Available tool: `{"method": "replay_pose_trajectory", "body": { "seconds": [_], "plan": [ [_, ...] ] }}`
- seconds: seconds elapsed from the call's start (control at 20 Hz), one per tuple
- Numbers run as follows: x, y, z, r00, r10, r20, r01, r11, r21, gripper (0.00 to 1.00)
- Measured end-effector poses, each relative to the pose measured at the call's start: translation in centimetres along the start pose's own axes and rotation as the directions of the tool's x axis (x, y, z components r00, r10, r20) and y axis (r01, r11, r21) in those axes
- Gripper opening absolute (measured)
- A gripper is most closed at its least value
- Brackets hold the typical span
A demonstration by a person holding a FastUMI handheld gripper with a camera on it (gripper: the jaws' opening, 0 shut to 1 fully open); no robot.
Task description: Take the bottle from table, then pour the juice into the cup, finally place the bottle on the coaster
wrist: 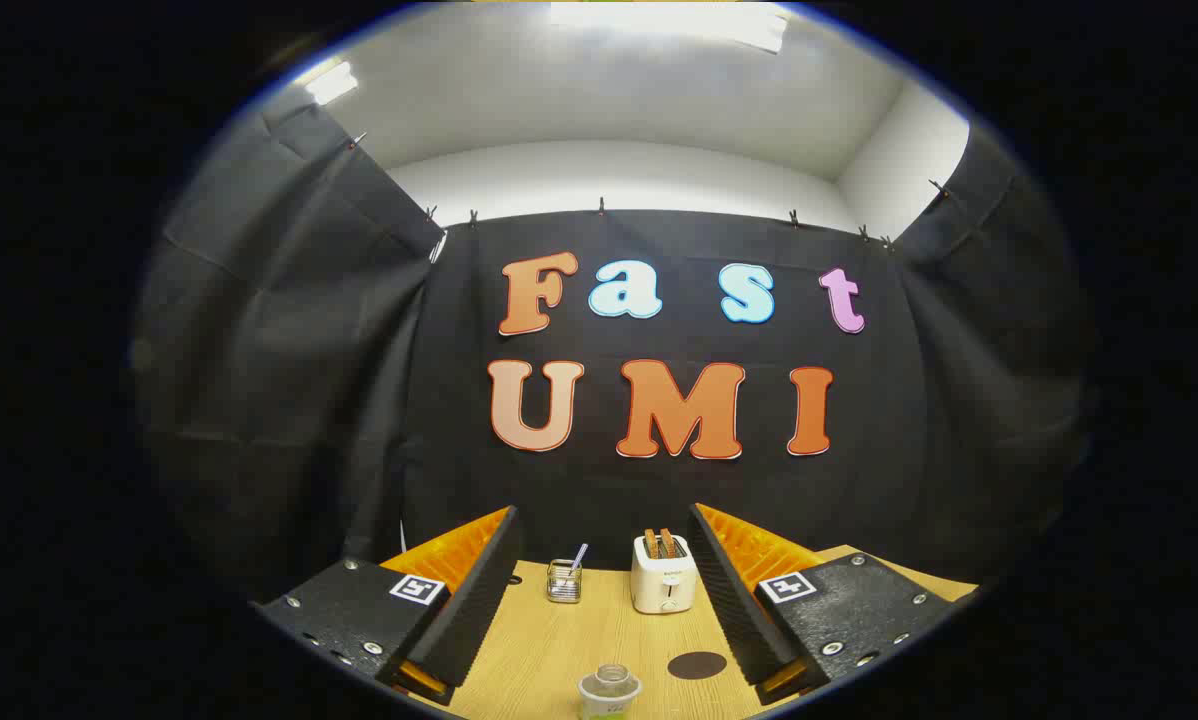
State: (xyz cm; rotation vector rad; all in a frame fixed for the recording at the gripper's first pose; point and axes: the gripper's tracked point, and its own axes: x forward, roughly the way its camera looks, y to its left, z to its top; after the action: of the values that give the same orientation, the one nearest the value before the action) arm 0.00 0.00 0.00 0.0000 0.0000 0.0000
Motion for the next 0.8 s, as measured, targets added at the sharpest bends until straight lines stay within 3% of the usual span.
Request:
{"method": "replay_pose_trajectory", "body": {
  "seconds": [0.8],
  "plan": [
    [-0.2, -0.4, 1.1, 1.0, -0.009, 0.013, 0.009, 1.0, -0.005, 0.98]
  ]
}}
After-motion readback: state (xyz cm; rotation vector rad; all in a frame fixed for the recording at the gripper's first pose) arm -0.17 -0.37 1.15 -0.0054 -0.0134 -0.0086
